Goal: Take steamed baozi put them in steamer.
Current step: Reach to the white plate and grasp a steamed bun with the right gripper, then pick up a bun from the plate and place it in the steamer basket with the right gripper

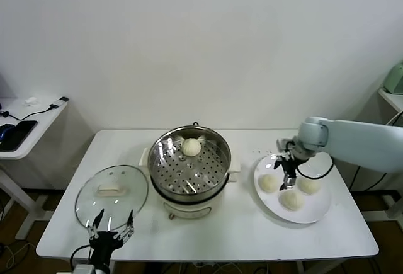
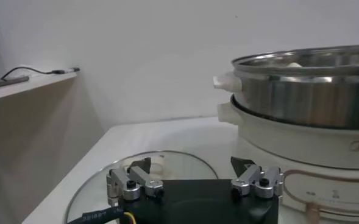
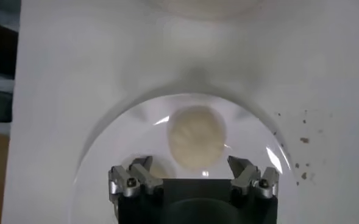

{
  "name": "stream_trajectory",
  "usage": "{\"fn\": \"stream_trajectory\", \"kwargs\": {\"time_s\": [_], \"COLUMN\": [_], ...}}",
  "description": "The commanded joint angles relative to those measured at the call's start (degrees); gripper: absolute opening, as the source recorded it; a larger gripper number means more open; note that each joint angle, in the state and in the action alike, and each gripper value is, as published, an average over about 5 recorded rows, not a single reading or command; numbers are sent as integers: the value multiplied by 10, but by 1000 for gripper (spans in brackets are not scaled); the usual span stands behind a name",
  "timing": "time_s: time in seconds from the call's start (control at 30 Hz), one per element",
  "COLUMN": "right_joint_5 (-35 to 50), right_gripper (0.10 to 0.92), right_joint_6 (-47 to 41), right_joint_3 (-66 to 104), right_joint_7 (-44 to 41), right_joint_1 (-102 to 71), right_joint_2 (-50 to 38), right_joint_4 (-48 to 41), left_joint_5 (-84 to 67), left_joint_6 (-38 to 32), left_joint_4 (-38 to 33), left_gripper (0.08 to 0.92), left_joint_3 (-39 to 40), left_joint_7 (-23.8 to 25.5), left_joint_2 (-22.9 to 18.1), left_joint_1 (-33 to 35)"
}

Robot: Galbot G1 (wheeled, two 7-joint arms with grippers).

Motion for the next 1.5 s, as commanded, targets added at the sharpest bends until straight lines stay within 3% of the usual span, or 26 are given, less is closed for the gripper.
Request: {"fn": "stream_trajectory", "kwargs": {"time_s": [0.03, 0.33, 0.7, 0.83, 0.97, 1.2, 1.5], "right_joint_5": [-19, -26, -37, -18, 27, 188, 339], "right_gripper": [823, 812, 602, 564, 560, 560, 560], "right_joint_6": [-18, -16, -17, -13, -3, -16, -86], "right_joint_3": [60, 56, 45, 12, -70, -143, -78], "right_joint_7": [13, 3, -13, -33, -67, -92, -32], "right_joint_1": [-70, -69, -39, 27, 160, 383, 429], "right_joint_2": [24, 35, 29, 23, 23, 66, 214], "right_joint_4": [-54, -57, -36, -11, 32, 117, 178], "left_joint_5": [0, -1, -1, 1, 1, 2, 9], "left_joint_6": [0, -2, -3, -2, -2, -2, 3], "left_joint_4": [0, 2, -1, -4, -9, -15, -24], "left_gripper": [823, 823, 823, 823, 823, 823, 823], "left_joint_3": [1, 2, 3, 3, 3, 5, 17], "left_joint_7": [0, 1, 2, 2, 2, 2, 7], "left_joint_2": [2, 3, 2, 1, 2, 6, 4], "left_joint_1": [0, 0, 5, 6, 9, 7, -2]}}
